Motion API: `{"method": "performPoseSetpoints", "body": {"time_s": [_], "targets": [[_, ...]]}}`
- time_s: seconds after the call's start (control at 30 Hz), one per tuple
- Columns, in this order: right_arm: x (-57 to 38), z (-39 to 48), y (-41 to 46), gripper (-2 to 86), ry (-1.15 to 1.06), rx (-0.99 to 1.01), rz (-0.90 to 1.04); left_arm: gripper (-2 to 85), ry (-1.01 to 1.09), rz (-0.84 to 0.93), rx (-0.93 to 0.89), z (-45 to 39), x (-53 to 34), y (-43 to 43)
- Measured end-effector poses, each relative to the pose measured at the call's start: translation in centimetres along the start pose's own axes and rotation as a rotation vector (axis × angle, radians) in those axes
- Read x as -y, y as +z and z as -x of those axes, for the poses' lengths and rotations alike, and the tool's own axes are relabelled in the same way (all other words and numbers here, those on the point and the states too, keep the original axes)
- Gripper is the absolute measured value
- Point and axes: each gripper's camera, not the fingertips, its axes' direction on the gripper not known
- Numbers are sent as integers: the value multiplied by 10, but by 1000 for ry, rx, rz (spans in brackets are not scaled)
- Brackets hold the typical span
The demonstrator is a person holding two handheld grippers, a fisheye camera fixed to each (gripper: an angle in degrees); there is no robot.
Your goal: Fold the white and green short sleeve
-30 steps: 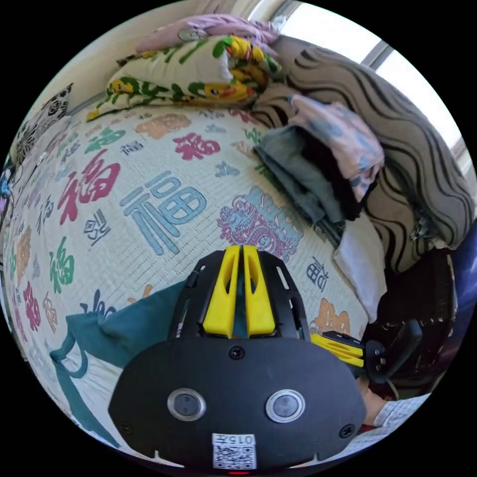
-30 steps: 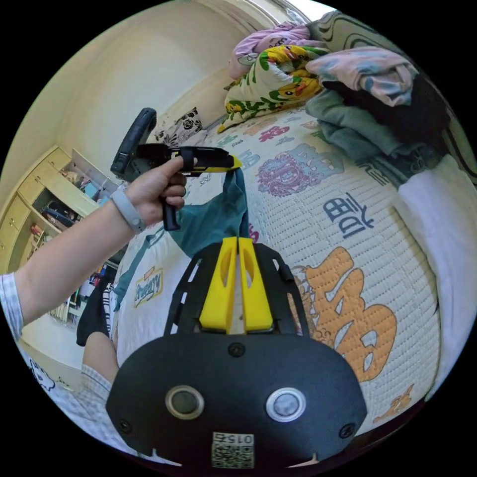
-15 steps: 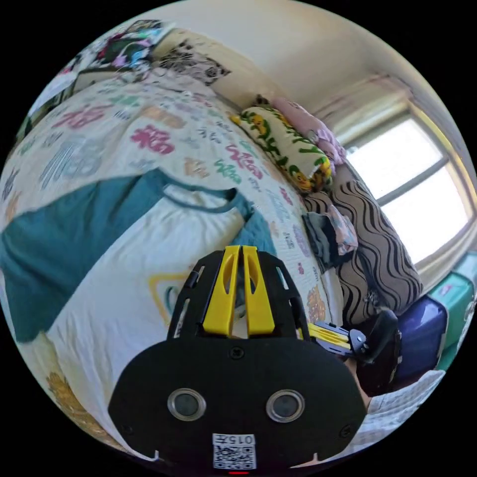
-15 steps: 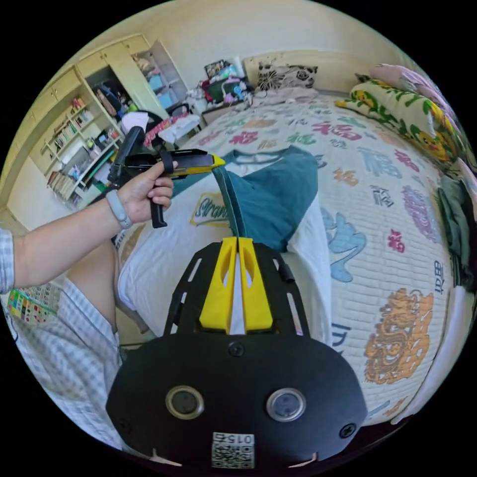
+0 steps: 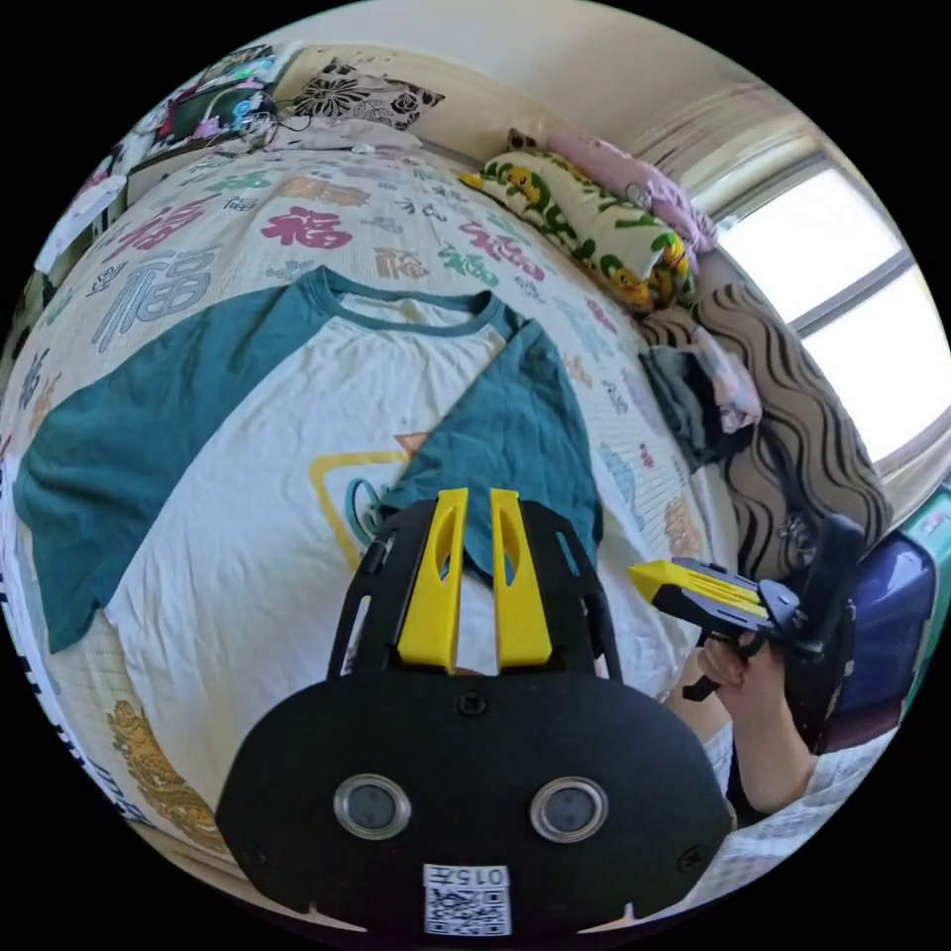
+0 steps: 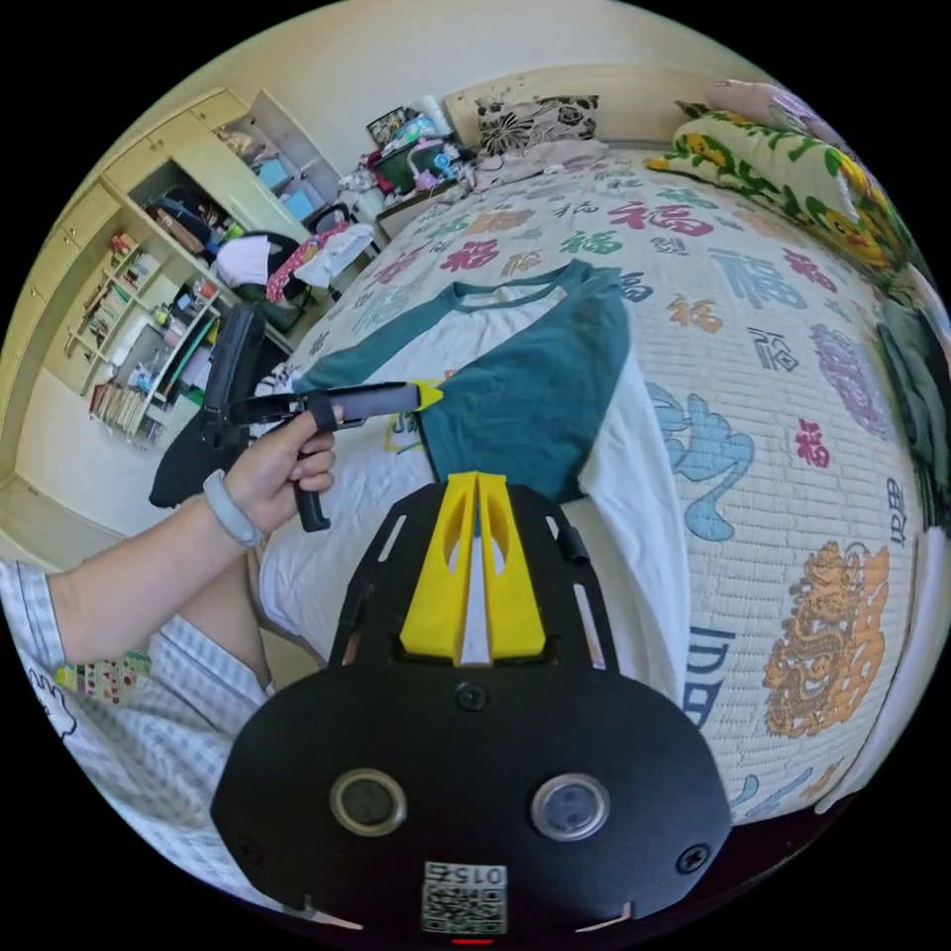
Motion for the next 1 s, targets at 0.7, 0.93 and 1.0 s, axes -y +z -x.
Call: {"method": "performPoseSetpoints", "body": {"time_s": [0.7, 0.93, 1.0], "targets": [[66, 127, 201, 37, -328, -62, 84, 83, -736, -536, 114, 160, -101, -322], [140, 220, 314, 55, -464, -49, 181, 89, -720, -556, 230, 177, -93, -356], [163, 245, 362, 67, -478, -44, 234, 93, -699, -524, 234, 179, -84, -360]]}}
